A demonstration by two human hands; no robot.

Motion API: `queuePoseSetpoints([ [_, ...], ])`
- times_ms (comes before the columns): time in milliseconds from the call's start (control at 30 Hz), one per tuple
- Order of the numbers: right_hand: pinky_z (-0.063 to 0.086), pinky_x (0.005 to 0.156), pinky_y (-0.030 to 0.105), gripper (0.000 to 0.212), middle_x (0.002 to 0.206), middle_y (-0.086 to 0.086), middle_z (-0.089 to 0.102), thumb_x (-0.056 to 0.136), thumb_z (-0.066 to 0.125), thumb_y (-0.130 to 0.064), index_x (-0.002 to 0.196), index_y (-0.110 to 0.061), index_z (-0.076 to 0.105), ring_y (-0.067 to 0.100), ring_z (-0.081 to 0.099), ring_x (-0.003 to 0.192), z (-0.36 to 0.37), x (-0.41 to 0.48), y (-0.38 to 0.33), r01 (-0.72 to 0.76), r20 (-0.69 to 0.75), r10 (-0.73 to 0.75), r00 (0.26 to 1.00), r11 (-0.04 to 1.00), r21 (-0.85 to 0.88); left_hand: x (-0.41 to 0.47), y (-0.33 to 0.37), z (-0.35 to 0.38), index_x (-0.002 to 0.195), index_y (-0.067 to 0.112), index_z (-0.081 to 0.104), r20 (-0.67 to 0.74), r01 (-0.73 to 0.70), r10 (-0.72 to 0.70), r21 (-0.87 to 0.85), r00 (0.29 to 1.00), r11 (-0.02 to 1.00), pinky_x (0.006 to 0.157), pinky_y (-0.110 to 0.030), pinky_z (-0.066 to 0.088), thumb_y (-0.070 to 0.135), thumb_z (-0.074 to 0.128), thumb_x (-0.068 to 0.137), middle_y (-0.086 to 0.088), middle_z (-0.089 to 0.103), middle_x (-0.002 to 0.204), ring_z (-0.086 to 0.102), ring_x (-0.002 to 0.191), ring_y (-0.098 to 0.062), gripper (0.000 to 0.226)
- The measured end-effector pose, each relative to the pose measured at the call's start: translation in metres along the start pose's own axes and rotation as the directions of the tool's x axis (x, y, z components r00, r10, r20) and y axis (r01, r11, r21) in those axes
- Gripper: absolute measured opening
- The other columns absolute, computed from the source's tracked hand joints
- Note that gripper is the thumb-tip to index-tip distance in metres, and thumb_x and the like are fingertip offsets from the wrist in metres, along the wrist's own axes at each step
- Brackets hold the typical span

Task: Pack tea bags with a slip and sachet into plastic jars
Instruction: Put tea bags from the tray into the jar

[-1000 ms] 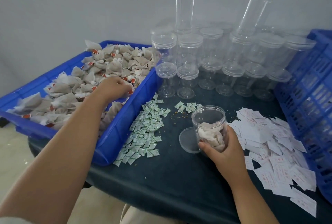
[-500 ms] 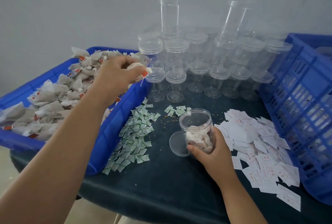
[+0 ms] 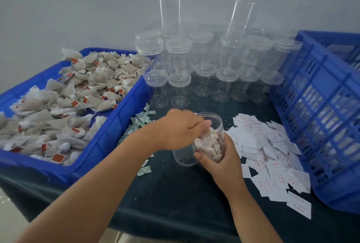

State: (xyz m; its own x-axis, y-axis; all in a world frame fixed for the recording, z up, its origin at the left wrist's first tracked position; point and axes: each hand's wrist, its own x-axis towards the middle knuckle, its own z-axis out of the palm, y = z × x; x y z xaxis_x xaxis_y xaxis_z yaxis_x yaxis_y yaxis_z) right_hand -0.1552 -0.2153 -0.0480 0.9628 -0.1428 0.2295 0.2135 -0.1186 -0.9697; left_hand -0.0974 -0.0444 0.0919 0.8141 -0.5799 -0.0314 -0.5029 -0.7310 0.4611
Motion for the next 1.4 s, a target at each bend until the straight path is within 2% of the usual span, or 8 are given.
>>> queuePoseSetpoints([
  [67,0.061,0.099,0.035,0.078,0.126,-0.011,0.074,0.068,0.094,-0.046,0.136,-0.029,0.06,0.011,0.073,0.118,0.0,0.001,0.002,0.005,0.005,-0.005,1.0,1.0,-0.001,-0.001,-0.006,0.005,0.098,0.029,0.073,0.052,0.054,-0.045,-0.186,0.998,0.981,0.094,-0.025,0.045,0.054,0.031,0.111,0.012,0.072,0.103,0.063,0.099,0.0,0.05],
  [200,0.056,0.1,0.021,0.078,0.13,-0.02,0.071,0.066,0.094,-0.051,0.135,-0.042,0.058,0.002,0.069,0.122,0.002,0.002,0.0,0.013,-0.009,-0.013,1.0,1.0,-0.007,0.012,-0.04,0.004,0.096,0.035,0.076,-0.42,0.07,-0.253,-0.404,0.871,0.912,0.075,-0.009,0.046,0.042,0.047,0.108,0.026,0.075,0.099,0.065,0.087,0.012,0.032],
  [333,0.056,0.097,0.019,0.074,0.129,-0.02,0.073,0.065,0.095,-0.049,0.129,-0.053,0.059,0.002,0.071,0.12,0.003,0.002,0.003,-0.001,-0.039,0.001,0.999,1.0,0.0,0.037,-0.085,0.021,0.119,0.03,0.074,-0.226,0.382,-0.389,-0.073,0.893,0.921,0.092,-0.034,0.056,0.03,0.061,0.103,0.009,0.076,0.117,0.069,0.101,-0.009,0.021],
  [467,0.056,0.094,0.016,0.072,0.127,-0.022,0.073,0.064,0.095,-0.05,0.124,-0.065,0.058,0.001,0.071,0.117,0.003,0.005,0.007,0.004,-0.06,-0.004,0.998,1.0,-0.006,0.058,-0.096,0.049,0.141,0.024,0.062,-0.175,0.418,-0.395,0.123,0.902,0.9,0.097,-0.041,0.054,0.04,0.066,0.099,-0.005,0.065,0.132,0.064,0.118,-0.026,0.045],
  [767,0.054,0.092,0.013,0.07,0.125,-0.025,0.073,0.064,0.095,-0.047,0.119,-0.07,0.058,-0.001,0.072,0.116,0.003,0.009,0.008,-0.005,-0.077,0.004,0.997,1.0,-0.015,0.073,-0.114,0.074,0.106,0.031,0.082,-0.425,0.394,-0.334,0.06,0.842,0.917,0.076,-0.034,0.053,0.04,0.065,0.099,-0.003,0.062,0.111,0.065,0.1,-0.023,0.02],
  [1033,0.054,0.089,0.01,0.068,0.123,-0.029,0.072,0.063,0.093,-0.048,0.117,-0.07,0.058,-0.004,0.071,0.113,0.002,0.007,0.002,-0.015,-0.067,0.014,0.998,1.0,-0.008,0.063,-0.093,0.044,0.084,0.03,0.071,-0.492,0.27,-0.455,-0.403,0.742,0.875,0.072,-0.027,0.058,0.033,0.071,0.091,0.017,0.073,0.079,0.068,0.075,0.001,0.008],
  [1200,0.054,0.091,0.011,0.067,0.127,-0.028,0.071,0.066,0.093,-0.047,0.119,-0.069,0.058,-0.004,0.07,0.117,0.001,0.006,-0.002,-0.018,-0.069,0.017,0.997,1.0,-0.001,0.035,-0.051,0.004,0.094,0.029,0.072,-0.407,-0.01,-0.273,-0.572,0.871,0.82,0.076,-0.031,0.061,0.032,0.079,0.091,0.012,0.079,0.085,0.076,0.08,-0.007,0.008],
  [1400,0.061,0.101,0.031,0.079,0.13,-0.019,0.072,0.068,0.094,-0.047,0.137,-0.04,0.057,0.005,0.071,0.121,-0.001,0.002,0.0,-0.044,-0.063,0.046,0.997,0.998,0.037,0.018,-0.02,-0.01,0.091,0.041,0.082,-0.229,-0.158,0.103,-0.237,0.968,0.958,0.069,-0.007,0.042,0.04,0.083,0.088,0.025,0.068,0.087,0.061,0.076,0.004,0.004],
])
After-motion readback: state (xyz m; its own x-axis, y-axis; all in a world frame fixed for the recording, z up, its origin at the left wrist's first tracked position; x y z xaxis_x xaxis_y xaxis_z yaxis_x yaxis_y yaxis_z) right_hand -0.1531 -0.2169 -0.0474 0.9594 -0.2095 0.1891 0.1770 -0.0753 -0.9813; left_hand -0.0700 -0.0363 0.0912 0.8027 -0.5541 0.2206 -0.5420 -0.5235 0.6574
